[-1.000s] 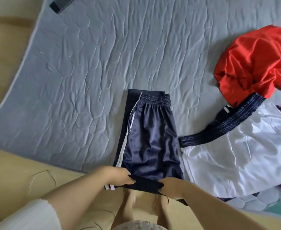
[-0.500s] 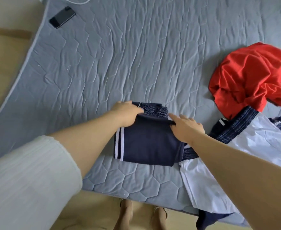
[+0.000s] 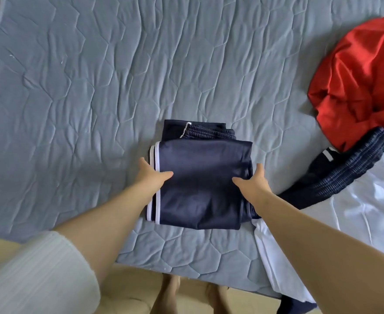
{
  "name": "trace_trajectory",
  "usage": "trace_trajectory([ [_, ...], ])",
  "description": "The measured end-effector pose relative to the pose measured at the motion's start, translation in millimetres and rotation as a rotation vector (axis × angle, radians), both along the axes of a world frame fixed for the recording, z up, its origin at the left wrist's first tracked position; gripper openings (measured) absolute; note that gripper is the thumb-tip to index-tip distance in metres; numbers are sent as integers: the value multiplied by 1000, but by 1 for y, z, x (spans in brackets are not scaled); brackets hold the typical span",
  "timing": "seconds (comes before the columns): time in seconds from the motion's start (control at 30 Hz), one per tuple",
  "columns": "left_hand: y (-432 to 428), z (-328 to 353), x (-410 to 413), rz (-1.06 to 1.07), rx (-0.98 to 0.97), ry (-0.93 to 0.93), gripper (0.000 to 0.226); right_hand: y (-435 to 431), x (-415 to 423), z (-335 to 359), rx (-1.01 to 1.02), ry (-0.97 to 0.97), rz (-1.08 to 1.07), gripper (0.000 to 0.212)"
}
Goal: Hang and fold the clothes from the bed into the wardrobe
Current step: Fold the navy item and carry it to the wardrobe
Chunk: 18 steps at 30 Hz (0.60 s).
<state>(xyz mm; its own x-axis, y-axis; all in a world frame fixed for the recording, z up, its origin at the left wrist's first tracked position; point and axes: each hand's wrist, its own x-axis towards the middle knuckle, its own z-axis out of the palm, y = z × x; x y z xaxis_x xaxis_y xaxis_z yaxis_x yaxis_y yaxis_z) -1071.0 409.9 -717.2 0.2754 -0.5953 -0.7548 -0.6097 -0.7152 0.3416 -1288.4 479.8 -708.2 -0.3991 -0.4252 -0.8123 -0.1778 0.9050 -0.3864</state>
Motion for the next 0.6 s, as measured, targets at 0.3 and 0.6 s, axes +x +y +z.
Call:
trace_trajectory([
  [0.3,-13,20,0,34,-340,172,12,-4,-11,-10,-241,160,-99,17],
  [0.6,-24,-24,0,-243,-40,137,101,-20,-10,-31,-62,31,-121,76],
])
